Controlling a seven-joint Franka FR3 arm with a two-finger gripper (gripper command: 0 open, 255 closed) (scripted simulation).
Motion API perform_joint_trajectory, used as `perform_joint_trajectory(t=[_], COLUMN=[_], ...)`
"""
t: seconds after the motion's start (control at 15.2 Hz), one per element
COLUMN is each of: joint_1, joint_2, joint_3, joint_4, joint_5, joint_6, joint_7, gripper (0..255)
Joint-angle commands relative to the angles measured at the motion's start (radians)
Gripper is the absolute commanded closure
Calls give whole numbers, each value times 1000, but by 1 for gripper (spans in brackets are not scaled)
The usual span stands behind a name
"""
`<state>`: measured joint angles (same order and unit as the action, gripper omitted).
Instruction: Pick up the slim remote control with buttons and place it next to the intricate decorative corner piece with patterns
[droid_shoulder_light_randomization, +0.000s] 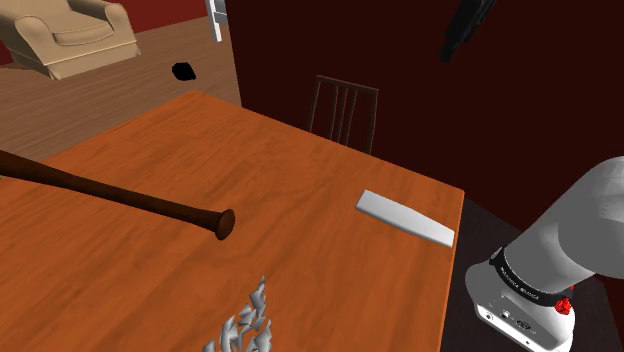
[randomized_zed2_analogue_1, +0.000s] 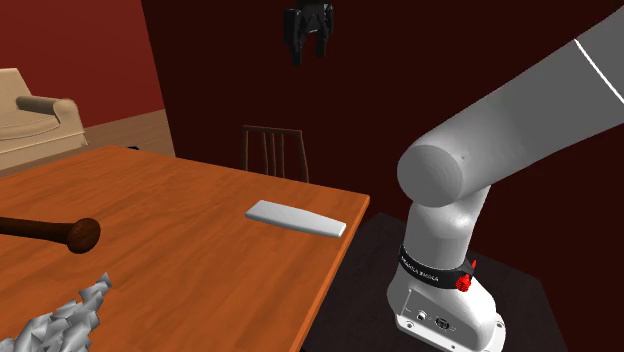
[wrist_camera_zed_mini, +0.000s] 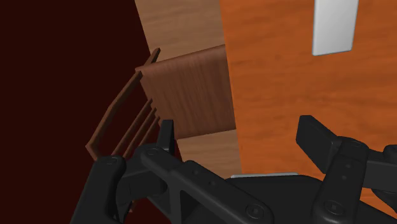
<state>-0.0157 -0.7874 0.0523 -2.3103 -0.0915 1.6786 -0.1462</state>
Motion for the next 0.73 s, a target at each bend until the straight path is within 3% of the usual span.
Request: perform_joint_trajectory(t=[0.0,0.66], joint_1=[0,88], joint_2=[0,-100], joint_3=[0,63], joint_4=[0,-315], joint_5=[0,102], joint_6=[0,149], joint_7=[0,47], gripper=[0,0])
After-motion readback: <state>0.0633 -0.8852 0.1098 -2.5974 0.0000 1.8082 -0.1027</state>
